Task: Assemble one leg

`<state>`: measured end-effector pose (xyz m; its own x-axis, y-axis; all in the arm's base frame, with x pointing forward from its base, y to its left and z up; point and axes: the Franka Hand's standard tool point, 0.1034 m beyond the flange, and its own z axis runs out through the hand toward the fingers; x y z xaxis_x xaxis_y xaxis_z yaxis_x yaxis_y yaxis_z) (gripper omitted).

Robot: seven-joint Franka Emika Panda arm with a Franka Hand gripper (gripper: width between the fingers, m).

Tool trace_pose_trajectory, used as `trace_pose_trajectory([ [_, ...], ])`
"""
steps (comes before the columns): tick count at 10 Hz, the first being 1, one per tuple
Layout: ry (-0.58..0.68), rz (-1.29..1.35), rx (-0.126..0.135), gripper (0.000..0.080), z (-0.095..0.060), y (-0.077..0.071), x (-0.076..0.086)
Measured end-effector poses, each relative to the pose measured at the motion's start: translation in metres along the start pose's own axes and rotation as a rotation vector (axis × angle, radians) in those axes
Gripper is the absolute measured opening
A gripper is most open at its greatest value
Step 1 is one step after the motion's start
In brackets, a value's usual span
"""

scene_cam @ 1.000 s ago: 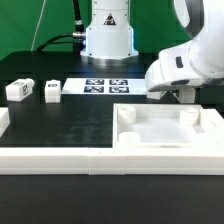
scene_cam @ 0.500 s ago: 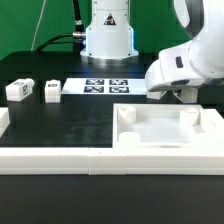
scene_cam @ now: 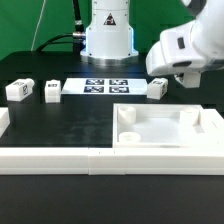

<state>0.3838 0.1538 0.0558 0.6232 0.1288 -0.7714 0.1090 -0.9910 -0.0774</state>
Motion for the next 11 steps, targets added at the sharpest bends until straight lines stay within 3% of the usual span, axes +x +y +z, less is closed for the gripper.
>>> trace_pose_trajectory([
  [3, 0.005, 0.005, -0.001, 0.0288, -0.027, 0.004, -0.019],
  [6, 0.086, 0.007, 0.002, 0.0288, -0.029, 0.003, -0.008],
  [8, 0.292, -0.041, 0.003, 0.0288, -0.040, 0.009, 0.015],
  [11, 0.579, -0.078, -0.005, 0.0288, -0.067, 0.021, 0.025],
])
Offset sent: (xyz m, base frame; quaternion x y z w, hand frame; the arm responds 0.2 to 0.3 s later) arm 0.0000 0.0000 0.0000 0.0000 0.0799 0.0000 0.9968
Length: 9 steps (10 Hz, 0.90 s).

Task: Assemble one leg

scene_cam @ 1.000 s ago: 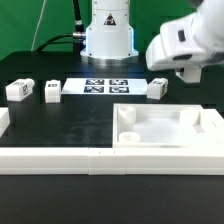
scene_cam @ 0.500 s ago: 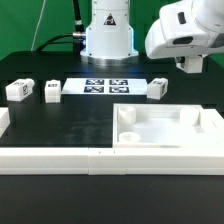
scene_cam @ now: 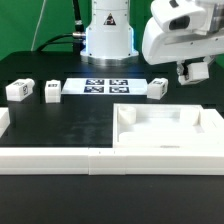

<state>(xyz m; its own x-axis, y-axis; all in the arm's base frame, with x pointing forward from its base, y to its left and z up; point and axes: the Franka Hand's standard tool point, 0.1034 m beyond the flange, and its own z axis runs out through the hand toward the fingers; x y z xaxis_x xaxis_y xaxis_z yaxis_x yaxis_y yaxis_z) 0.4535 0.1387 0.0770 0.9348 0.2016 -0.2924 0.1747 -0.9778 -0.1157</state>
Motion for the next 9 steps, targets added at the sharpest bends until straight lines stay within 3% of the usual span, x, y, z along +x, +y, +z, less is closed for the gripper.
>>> trace_pose_trajectory([
  [2, 0.178, -0.031, -0.016, 0.0288, -0.014, 0.010, 0.011],
  [6, 0.554, -0.058, -0.055, 0.0288, -0.013, 0.019, 0.015],
  [7, 0.593, -0.077, -0.067, 0.0288, -0.016, 0.026, 0.018],
  [9, 0.560, -0.081, -0.065, 0.0288, -0.034, 0.028, 0.031],
])
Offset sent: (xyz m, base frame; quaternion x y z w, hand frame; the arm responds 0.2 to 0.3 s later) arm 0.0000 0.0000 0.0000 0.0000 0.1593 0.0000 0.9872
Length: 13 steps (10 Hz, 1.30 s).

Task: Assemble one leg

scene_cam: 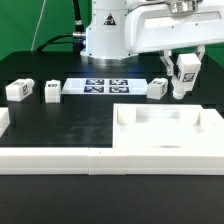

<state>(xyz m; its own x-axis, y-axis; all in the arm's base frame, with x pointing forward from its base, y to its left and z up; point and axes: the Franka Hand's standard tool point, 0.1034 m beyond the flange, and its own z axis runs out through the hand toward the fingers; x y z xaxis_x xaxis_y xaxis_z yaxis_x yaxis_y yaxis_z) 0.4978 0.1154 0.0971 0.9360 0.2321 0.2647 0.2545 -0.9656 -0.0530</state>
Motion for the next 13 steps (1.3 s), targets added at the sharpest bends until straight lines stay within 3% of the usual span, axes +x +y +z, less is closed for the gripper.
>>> trace_pose_trajectory([
  [2, 0.010, -0.006, 0.006, 0.0288, -0.004, 0.010, 0.034],
  [5, 0.079, -0.015, 0.007, 0.0288, 0.007, 0.017, 0.070],
  [10, 0.119, -0.013, -0.001, 0.0288, 0.007, 0.019, 0.071],
  [12, 0.133, -0.026, -0.002, 0.0288, 0.009, 0.023, 0.083],
  [13, 0.209, -0.046, -0.023, 0.0288, 0.012, 0.032, 0.090],
])
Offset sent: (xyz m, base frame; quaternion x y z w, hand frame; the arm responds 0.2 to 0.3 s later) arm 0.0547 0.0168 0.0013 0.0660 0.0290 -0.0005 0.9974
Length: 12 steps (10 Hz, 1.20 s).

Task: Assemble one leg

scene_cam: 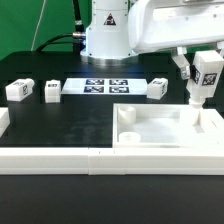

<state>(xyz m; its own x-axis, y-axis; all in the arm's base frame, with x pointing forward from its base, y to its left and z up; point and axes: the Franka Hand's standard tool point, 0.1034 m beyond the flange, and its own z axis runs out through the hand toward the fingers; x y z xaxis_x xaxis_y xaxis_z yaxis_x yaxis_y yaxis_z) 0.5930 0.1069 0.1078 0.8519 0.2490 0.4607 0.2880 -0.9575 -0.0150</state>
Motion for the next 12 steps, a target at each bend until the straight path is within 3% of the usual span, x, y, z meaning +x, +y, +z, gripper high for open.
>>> trace_pose_trajectory([
  [1, -0.033, 0.004, 0.009, 0.0288, 0.006, 0.000, -0.003],
  [3, -0.006, 0.003, 0.008, 0.0288, 0.012, 0.002, 0.009],
  [10, -0.038, -0.001, 0.029, 0.0288, 0.037, -0.009, -0.002],
  [12, 0.019, 0.001, 0.015, 0.0288, 0.041, -0.006, 0.004],
])
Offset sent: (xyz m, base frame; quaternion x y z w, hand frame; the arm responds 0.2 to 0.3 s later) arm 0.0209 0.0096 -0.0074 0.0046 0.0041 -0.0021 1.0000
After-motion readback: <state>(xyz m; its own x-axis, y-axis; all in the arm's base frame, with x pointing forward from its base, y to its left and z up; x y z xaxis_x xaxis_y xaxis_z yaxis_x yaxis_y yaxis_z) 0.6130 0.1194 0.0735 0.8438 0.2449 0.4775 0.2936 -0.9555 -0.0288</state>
